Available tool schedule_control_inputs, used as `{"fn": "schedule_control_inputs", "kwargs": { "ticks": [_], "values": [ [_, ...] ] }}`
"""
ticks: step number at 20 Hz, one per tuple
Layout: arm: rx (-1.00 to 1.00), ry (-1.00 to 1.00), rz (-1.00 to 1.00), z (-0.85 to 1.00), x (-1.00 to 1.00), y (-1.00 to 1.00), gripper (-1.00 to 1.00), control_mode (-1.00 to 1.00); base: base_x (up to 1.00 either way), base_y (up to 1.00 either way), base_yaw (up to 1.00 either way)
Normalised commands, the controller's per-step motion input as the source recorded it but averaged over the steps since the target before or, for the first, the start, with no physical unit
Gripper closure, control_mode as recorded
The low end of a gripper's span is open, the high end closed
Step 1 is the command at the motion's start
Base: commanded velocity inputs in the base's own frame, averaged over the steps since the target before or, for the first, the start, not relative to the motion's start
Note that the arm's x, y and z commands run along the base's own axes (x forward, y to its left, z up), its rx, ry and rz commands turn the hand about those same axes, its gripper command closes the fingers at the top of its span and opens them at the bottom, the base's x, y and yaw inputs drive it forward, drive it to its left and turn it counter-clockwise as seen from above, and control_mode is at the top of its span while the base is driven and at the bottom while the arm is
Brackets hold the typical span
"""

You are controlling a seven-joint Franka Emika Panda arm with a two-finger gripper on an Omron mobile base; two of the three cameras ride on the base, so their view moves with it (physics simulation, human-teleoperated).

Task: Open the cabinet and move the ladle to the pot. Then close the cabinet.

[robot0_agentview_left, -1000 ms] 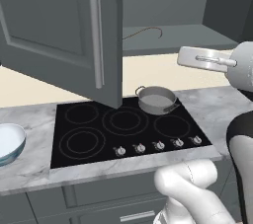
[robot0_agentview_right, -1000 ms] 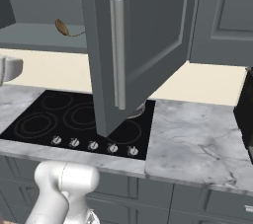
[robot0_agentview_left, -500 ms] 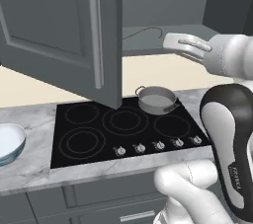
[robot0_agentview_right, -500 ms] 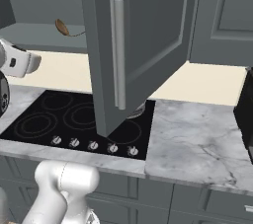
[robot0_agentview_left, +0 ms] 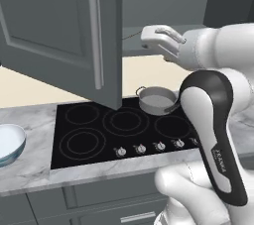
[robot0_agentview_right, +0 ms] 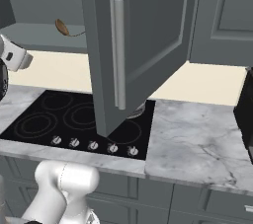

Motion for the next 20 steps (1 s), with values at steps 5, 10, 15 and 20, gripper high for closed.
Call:
{"fn": "schedule_control_inputs", "kwargs": {
  "ticks": [5,10,15,20],
  "values": [
    [0.12,0.1,0.11,-0.09,0.05,0.44,-1.0,-1.0,0.0,0.0,0.0],
    [0.11,0.07,0.1,-0.08,0.06,0.4,-1.0,-1.0,0.0,0.0,0.0],
    [0.08,0.03,0.09,-0.1,0.12,0.41,-1.0,-1.0,0.0,0.0,0.0],
    [0.07,0.0,0.1,-0.04,0.02,0.38,-1.0,-1.0,0.0,0.0,0.0]
  ]
}}
